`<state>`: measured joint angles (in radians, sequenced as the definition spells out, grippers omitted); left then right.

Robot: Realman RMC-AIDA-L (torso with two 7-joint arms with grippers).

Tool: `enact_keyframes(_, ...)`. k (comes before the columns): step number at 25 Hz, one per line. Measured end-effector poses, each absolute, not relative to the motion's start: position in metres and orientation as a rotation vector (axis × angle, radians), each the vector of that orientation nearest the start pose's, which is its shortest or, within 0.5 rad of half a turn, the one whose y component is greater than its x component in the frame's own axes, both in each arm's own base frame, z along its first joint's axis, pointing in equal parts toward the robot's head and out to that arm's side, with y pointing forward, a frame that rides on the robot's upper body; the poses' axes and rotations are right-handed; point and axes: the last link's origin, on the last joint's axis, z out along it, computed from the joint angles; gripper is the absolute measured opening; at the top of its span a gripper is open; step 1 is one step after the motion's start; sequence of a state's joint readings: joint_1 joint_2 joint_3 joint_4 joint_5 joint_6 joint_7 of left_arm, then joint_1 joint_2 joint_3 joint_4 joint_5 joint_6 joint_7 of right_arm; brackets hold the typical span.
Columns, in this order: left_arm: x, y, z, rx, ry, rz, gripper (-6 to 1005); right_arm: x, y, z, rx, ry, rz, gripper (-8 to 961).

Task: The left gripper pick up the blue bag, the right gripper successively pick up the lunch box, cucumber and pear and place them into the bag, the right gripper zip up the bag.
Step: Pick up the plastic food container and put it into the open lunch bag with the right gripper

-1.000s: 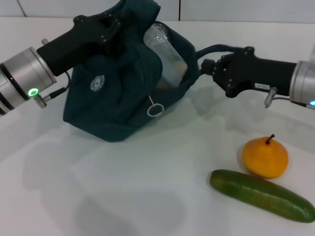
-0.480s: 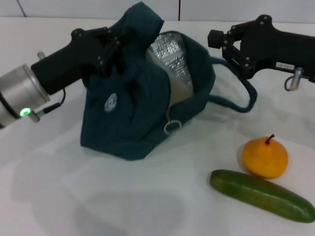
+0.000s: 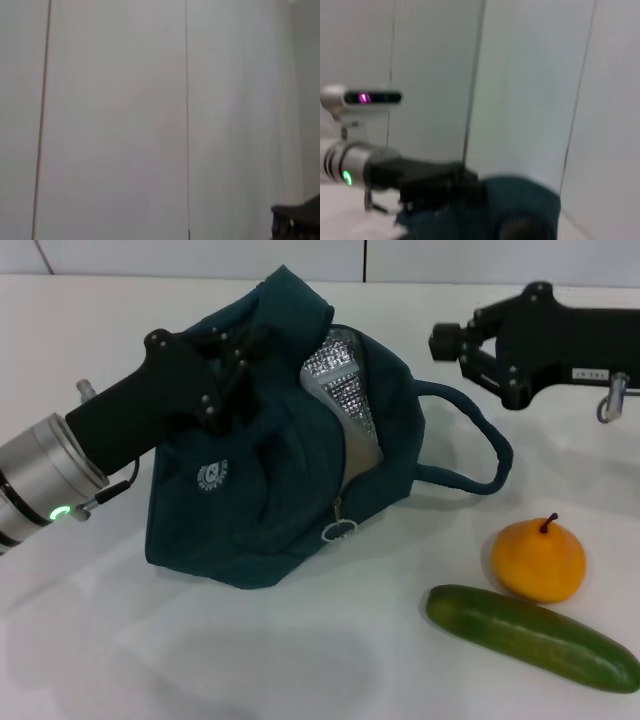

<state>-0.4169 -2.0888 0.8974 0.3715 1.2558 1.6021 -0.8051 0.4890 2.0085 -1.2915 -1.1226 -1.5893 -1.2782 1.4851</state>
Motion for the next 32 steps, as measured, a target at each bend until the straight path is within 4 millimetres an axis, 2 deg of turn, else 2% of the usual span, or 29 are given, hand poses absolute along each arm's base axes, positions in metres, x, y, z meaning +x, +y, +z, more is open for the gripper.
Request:
enact_keyframes(4,-0.256,0.308,-0.002,-2.224,-0.269,-1.197,122,0.157,0.377,0.019,-2.764,0.185,0.484,116)
enact_keyframes(9,-0.254,0.317,-0.004,-2.223,-0.293,-1.177,123,0.165,0.377,0.010,-2.850,0.276,0.339,242)
enact_keyframes(19,-0.252,0.318,-0.005,-2.231,-0.288,-1.180,125,0.167,0.364,0.012,-2.988,0.304,0.272,451)
enact_keyframes(24,-0.251,0.319,-0.005,-2.232,-0.283,-1.181,125,0.167,0.362,0.003,-3.031,0.319,0.169,531)
enact_keyframes(32,-0.246,0.323,-0.005,-2.238,-0.267,-1.188,127,0.172,0.363,-0.011,-3.051,0.344,0.080,528)
